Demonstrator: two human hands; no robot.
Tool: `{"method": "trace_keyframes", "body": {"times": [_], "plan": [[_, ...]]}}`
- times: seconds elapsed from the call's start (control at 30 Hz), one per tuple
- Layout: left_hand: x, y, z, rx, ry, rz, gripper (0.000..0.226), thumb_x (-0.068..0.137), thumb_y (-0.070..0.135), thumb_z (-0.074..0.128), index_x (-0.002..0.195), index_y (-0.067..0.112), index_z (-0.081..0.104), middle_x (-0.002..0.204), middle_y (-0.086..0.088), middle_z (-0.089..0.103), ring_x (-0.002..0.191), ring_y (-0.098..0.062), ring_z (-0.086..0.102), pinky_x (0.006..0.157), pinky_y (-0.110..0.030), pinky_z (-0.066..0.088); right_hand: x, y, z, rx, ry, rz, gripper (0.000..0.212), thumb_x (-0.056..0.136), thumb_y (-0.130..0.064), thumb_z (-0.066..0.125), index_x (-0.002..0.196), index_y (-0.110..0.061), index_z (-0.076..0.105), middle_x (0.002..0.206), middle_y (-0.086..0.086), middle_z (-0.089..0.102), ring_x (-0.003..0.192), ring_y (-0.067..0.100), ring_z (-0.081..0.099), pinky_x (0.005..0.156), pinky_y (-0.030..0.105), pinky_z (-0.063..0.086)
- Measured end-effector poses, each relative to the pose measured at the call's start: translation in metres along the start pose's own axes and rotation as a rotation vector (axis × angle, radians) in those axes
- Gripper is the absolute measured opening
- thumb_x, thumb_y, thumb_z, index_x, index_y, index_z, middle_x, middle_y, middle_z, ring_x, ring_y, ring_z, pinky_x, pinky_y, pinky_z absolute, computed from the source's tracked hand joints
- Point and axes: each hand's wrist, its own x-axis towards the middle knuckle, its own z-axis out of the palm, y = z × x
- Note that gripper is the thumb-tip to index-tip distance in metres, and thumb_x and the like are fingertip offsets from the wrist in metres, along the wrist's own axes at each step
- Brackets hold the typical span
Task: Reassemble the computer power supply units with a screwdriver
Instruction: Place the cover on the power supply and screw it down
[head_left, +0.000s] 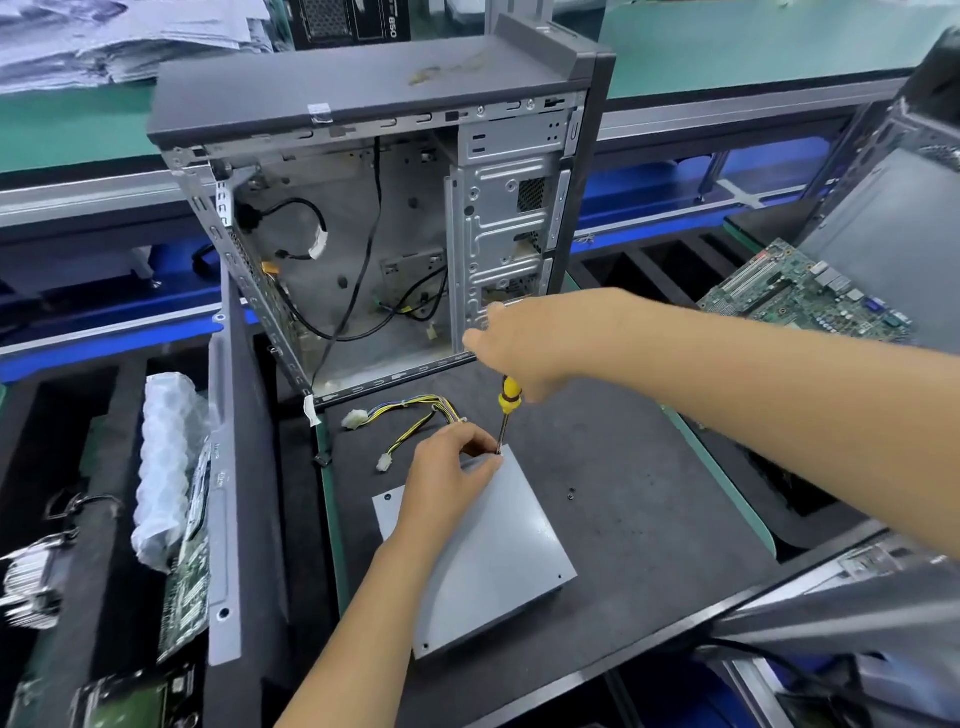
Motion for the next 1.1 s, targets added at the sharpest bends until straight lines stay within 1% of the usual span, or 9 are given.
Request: {"method": "trace_keyframes", "body": {"times": [0.13,0.27,0.43,0.57,0.67,0.8,0.9,1.0,1.1], "plan": [[0.001,0.003,0.000,0.001,0.016,0.048,0.008,0.080,0.012,0.075,0.085,0.016,0.071,0.085,0.007,0.068,0.087,-0.007,0.063,0.086,-0.034,0.050,0.002,0.001,-0.002,0.054,0.118,-0.159,0.006,0.092,-0.014,0.054,0.093,-0.011,0.049,0.097,0.008,0.047,0.072,0.018,0.048,0.056,0.028,0.033],[0.004,0.018,-0.004,-0.204,0.122,0.129,0.012,0.078,0.011,0.080,0.083,0.016,0.070,0.076,0.008,0.068,0.073,-0.005,0.061,0.075,-0.019,0.049,0.007,-0.008,0.005,-0.163,0.258,-0.074,0.023,0.097,-0.014,0.046,0.076,-0.011,0.037,0.069,0.003,0.037,0.069,0.025,0.047,0.046,0.027,0.026],[0.009,0.024,-0.010,-0.199,0.148,0.158,0.025,0.079,0.008,0.079,0.078,0.031,0.070,0.067,0.015,0.069,0.064,0.002,0.059,0.067,-0.019,0.046,0.007,-0.012,0.001,-0.176,0.178,-0.064,0.007,0.093,-0.015,0.051,0.094,-0.010,0.046,0.093,0.008,0.051,0.070,0.024,0.045,0.045,0.027,0.023],[0.011,0.013,-0.018,-0.114,0.125,0.215,0.005,0.083,0.010,0.076,0.088,0.011,0.076,0.083,0.004,0.076,0.079,-0.010,0.069,0.078,-0.038,0.053,-0.003,-0.005,-0.009,-0.353,0.171,-0.363,0.037,0.088,-0.004,0.055,0.121,-0.014,0.044,0.117,0.009,0.040,0.075,0.026,0.052,0.049,0.033,0.032],[0.006,0.011,-0.018,-0.194,0.095,0.181,0.016,0.083,0.014,0.077,0.095,0.023,0.070,0.083,0.008,0.075,0.080,-0.021,0.069,0.077,-0.045,0.054,-0.007,-0.002,-0.010,-0.457,0.214,-0.446,0.027,0.089,-0.002,0.049,0.114,-0.012,0.050,0.103,0.008,0.051,0.061,0.020,0.041,0.048,0.029,0.027],[0.007,0.021,-0.013,-0.337,0.057,0.195,0.028,0.074,0.015,0.083,0.090,0.027,0.064,0.082,0.015,0.070,0.078,-0.004,0.065,0.068,-0.030,0.053,-0.003,-0.008,-0.004,-0.247,0.129,-0.183,0.021,0.096,-0.012,0.042,0.076,-0.010,0.048,0.067,0.002,0.042,0.064,0.022,0.048,0.051,0.030,0.035],[0.013,0.027,-0.009,-0.354,0.075,0.214,0.024,0.074,0.012,0.082,0.082,0.029,0.068,0.075,0.010,0.068,0.069,-0.004,0.060,0.063,-0.019,0.048,0.003,-0.008,-0.003,-0.034,-0.028,0.124,0.015,0.097,-0.014,0.046,0.099,-0.009,0.061,0.090,0.006,0.058,0.068,0.020,0.046,0.056,0.031,0.040],[0.017,0.027,-0.007,-0.358,0.024,0.248,0.024,0.073,0.008,0.083,0.085,0.022,0.068,0.088,0.000,0.065,0.074,-0.012,0.063,0.066,-0.023,0.050,0.007,-0.010,-0.007,-0.093,-0.199,0.067,0.033,0.095,-0.012,0.045,0.125,-0.014,0.058,0.098,0.004,0.060,0.072,0.019,0.050,0.049,0.024,0.036],[0.017,0.032,-0.005,-0.452,-0.001,0.181,0.024,0.077,0.006,0.080,0.079,0.027,0.067,0.079,-0.008,0.063,0.071,-0.019,0.060,0.063,-0.025,0.047,0.008,-0.006,-0.006,-0.182,-0.188,-0.055,0.033,0.097,-0.019,0.040,0.124,-0.012,0.057,0.096,0.004,0.061,0.065,0.017,0.049,0.046,0.025,0.031]]}}
